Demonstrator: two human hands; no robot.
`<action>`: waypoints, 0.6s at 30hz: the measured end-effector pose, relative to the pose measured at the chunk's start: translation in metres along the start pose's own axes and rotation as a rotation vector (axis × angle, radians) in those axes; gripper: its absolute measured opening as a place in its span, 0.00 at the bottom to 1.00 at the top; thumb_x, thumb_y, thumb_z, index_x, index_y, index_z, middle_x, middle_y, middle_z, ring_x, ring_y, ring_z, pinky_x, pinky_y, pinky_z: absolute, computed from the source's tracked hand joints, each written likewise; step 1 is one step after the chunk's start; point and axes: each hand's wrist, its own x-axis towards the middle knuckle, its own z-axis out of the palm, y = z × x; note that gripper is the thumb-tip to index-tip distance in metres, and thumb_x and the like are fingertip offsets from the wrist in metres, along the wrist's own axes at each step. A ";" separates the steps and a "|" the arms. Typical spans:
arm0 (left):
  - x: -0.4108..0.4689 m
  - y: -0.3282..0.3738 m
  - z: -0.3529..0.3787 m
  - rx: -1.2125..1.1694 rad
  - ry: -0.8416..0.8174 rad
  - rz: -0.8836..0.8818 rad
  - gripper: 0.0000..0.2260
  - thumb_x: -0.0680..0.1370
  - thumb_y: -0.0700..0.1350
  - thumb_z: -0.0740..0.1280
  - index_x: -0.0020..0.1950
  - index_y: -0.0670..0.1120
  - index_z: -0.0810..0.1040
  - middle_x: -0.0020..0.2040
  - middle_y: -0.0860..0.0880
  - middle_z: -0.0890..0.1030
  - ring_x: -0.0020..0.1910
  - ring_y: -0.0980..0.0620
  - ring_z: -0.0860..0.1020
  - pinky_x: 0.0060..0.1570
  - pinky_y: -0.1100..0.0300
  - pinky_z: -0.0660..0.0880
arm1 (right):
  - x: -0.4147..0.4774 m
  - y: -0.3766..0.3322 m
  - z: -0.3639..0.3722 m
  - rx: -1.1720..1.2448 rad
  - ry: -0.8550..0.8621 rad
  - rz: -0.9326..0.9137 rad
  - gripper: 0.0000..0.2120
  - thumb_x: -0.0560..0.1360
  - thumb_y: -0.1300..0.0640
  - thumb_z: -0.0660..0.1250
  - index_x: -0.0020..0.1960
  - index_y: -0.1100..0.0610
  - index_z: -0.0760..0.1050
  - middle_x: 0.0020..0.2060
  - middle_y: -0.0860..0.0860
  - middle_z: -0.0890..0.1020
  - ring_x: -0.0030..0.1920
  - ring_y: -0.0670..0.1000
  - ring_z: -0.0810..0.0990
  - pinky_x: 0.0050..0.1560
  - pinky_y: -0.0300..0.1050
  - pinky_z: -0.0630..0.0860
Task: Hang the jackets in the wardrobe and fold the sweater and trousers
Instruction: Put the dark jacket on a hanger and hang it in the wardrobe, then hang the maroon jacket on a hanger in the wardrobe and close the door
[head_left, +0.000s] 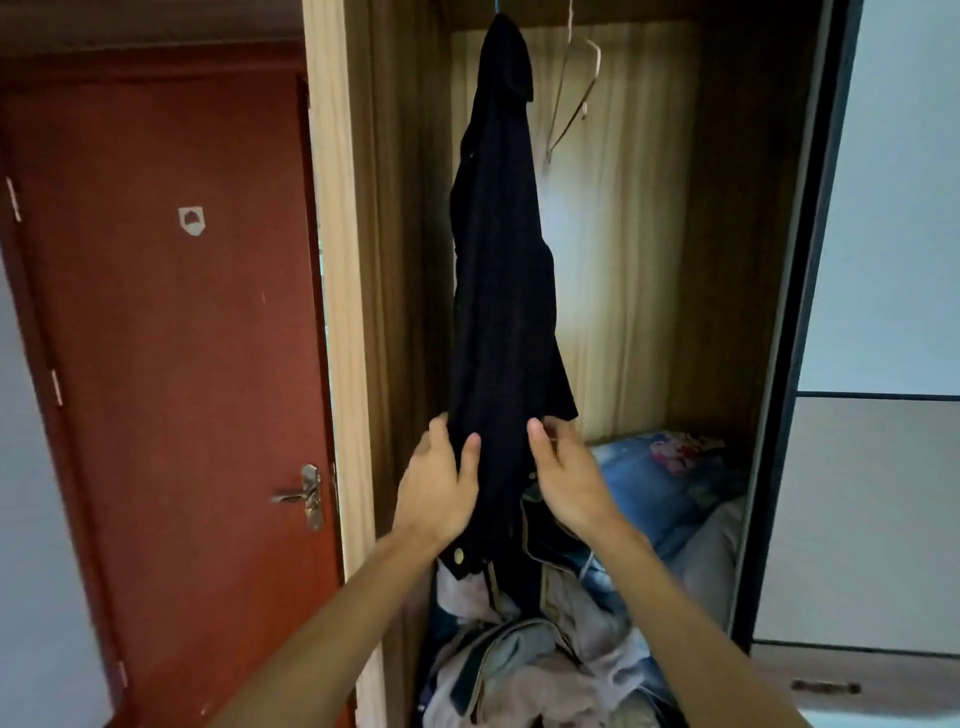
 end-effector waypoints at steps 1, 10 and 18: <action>-0.002 0.001 -0.009 0.118 0.000 0.024 0.23 0.84 0.55 0.55 0.75 0.46 0.61 0.69 0.43 0.73 0.65 0.45 0.74 0.62 0.49 0.74 | 0.001 0.003 -0.008 -0.080 -0.013 -0.056 0.27 0.83 0.41 0.53 0.73 0.59 0.67 0.67 0.55 0.76 0.67 0.54 0.74 0.66 0.47 0.70; -0.045 -0.003 -0.070 0.846 0.002 0.221 0.27 0.80 0.47 0.62 0.77 0.40 0.62 0.74 0.36 0.65 0.73 0.37 0.64 0.72 0.44 0.64 | -0.012 -0.003 -0.049 -0.658 -0.130 -0.376 0.31 0.82 0.42 0.57 0.76 0.61 0.60 0.71 0.59 0.68 0.71 0.60 0.67 0.70 0.56 0.64; -0.119 -0.021 -0.130 1.105 0.040 -0.042 0.30 0.73 0.44 0.69 0.74 0.42 0.67 0.72 0.37 0.69 0.71 0.36 0.66 0.69 0.41 0.65 | -0.055 -0.014 -0.025 -0.627 -0.217 -0.474 0.32 0.82 0.41 0.58 0.77 0.62 0.59 0.70 0.61 0.70 0.70 0.62 0.69 0.69 0.55 0.63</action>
